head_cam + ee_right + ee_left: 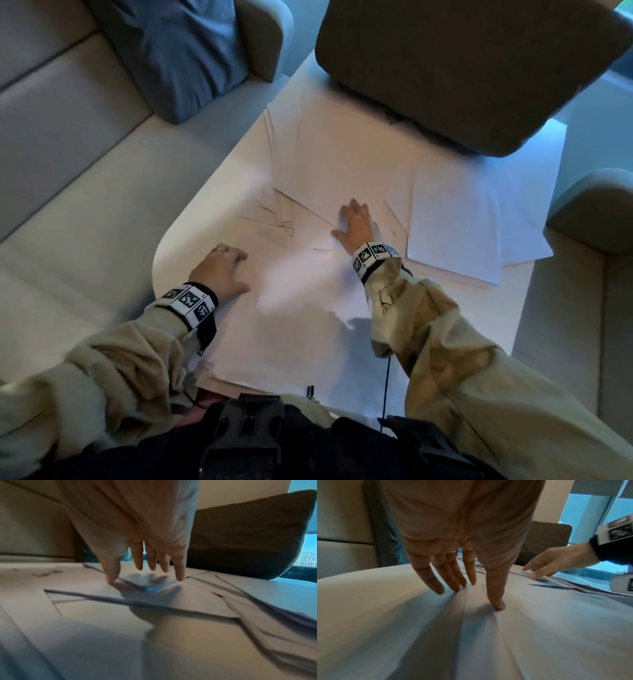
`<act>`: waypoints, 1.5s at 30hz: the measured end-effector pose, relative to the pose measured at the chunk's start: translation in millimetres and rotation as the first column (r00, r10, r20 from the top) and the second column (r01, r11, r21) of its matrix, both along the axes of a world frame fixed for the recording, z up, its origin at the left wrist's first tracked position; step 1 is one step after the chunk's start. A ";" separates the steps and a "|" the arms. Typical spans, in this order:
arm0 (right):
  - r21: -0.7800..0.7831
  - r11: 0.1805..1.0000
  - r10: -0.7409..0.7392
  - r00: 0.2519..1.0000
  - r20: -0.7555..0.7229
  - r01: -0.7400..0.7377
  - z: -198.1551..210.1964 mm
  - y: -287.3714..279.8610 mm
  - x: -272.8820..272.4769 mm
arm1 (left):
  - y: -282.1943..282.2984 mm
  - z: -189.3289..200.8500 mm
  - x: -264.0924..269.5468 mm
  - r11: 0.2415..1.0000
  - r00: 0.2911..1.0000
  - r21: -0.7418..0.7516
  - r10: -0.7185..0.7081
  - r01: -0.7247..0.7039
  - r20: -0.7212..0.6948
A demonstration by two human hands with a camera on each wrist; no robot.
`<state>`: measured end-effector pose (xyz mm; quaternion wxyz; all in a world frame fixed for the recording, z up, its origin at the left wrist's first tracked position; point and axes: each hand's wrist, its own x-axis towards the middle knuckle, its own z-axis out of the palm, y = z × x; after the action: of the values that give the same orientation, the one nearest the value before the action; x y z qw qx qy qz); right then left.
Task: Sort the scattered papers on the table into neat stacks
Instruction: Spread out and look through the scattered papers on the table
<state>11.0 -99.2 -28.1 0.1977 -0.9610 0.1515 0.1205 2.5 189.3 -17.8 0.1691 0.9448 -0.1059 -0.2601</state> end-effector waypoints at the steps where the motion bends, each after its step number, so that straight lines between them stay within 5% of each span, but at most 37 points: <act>1: -0.030 1.000 0.002 1.000 -0.028 -0.002 -0.7 1.8 3.7 | 1.7 0.0 1.7 1.000 1.000 0.004 -0.008 0.008 -0.003; 10: -0.271 0.957 0.075 0.992 -0.104 -0.101 -16.3 13.2 20.8 | 10.0 -6.8 5.2 0.999 0.999 -0.029 -0.034 0.034 -0.009; 21: -0.338 0.925 0.113 0.975 -0.191 -0.173 3.8 24.6 29.5 | 12.0 -11.5 6.7 0.998 0.999 -0.045 -0.038 0.038 0.003; 33: -0.215 0.976 0.023 0.999 0.049 -0.012 32.0 -1.4 17.4 | 9.9 -13.4 11.5 0.999 1.000 -0.025 -0.022 0.023 0.018; 39: -0.335 0.942 0.042 0.976 0.213 0.032 46.0 -4.5 -8.8 | 5.5 -12.9 15.3 1.000 1.000 0.017 -0.021 0.021 0.012; 42: -0.319 0.936 -0.007 0.913 0.409 0.150 63.9 -7.4 -17.7 | 3.0 -11.9 17.8 0.999 1.000 0.034 -0.026 0.026 0.007; 45: -0.201 0.933 -0.100 0.753 0.651 0.298 94.2 -11.3 -30.4 | 0.6 -8.8 19.0 0.999 0.999 0.033 -0.036 0.036 0.004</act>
<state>-19.4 -110.5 66.0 0.1046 -0.9415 0.1952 -0.2540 21.5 189.9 -26.6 0.1483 0.9460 -0.1189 -0.2627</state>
